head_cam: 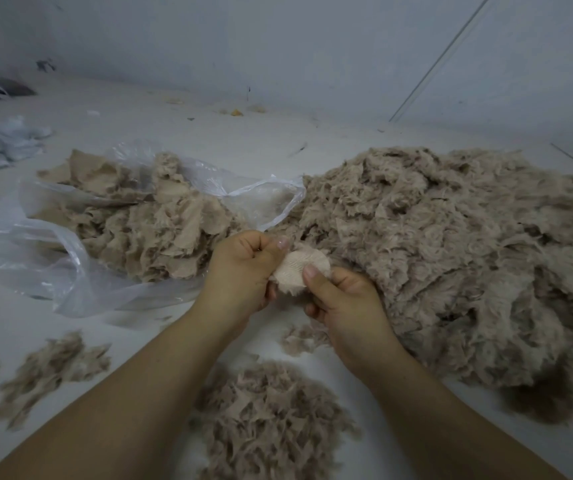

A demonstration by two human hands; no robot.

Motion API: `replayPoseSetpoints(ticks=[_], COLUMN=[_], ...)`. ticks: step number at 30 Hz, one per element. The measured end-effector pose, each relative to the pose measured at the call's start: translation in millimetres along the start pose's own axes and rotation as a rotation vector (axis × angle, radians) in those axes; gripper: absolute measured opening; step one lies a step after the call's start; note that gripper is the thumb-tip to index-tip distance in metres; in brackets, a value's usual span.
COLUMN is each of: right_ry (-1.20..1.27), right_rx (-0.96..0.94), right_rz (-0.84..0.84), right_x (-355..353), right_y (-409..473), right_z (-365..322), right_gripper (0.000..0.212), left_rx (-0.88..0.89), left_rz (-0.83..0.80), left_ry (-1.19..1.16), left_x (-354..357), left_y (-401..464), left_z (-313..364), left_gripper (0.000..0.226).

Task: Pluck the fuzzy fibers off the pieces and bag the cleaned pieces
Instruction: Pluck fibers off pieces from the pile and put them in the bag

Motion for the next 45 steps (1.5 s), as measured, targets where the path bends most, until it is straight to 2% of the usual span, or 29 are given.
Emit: replayPoseSetpoints(ticks=[8, 10, 12, 14, 15, 20, 24, 27, 30, 32, 34, 38, 39, 43, 45], right_ry=[0.019, 0.036, 0.011, 0.000, 0.002, 0.015, 0.066, 0.081, 0.083, 0.088, 0.094, 0.093, 0.097, 0.068, 0.090], right_rx=[0.031, 0.030, 0.005, -0.015, -0.019, -0.008, 0.030, 0.040, 0.026, 0.013, 0.002, 0.028, 0.028, 0.001, 0.015], right_rz=[-0.027, -0.034, -0.053, -0.081, -0.090, -0.101, -0.067, -0.056, -0.070, -0.086, -0.094, -0.048, -0.047, -0.063, -0.054], right_x=[1, 2, 4, 6, 7, 9, 6, 4, 6, 8, 9, 5, 4, 6, 5], right_y=[-1, -1, -1, -3, -3, -3, -3, -3, -4, -5, -6, -4, -4, -4, -4], right_z=[1, 0, -2, -5, -5, -6, -4, -2, -6, -8, -8, -4, -4, -7, -6], right_gripper=[0.023, 0.023, 0.031, 0.032, 0.029, 0.032, 0.026, 0.024, 0.022, 0.024, 0.025, 0.032, 0.028, 0.034, 0.026], left_rx=[0.034, 0.053, 0.027, 0.003, 0.000, 0.027, 0.033, -0.088, -0.154, -0.120, -0.073, -0.062, -0.067, -0.138, 0.005], left_rz=[0.107, 0.041, -0.090, -0.151, -0.134, 0.031, 0.182, 0.075, -0.115, -0.174, -0.119, 0.122, 0.110, -0.195, -0.238], left_ry=[0.047, 0.074, 0.093, 0.107, 0.108, 0.056, 0.064, 0.108, 0.142, 0.125, 0.093, 0.099, 0.117, 0.096, 0.088], left_x=[-12, -8, 8, 19, 19, 3, -26, -25, -5, 7, 9, -17, -20, 8, 18], left_y=[4, 4, 1, 0, 1, 7, 16, 16, 8, 4, 5, 10, 10, -3, -7], left_z=[3, 7, 6, 3, 2, 0, 5, -4, -12, -9, -7, -3, -2, -7, 6], left_gripper=[0.031, 0.027, 0.028, 0.018, 0.013, 0.029, 0.038, 0.048, 0.042, 0.033, 0.031, 0.041, 0.041, 0.043, 0.032])
Point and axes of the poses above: each hand's wrist, its own y-axis towards the middle knuckle, its own x-axis out of the palm, z = x × y, the point moved 9 cm from there along y, towards the middle knuckle, and after that the axes turned 10 degrees about -y, right-handed, at the moved point
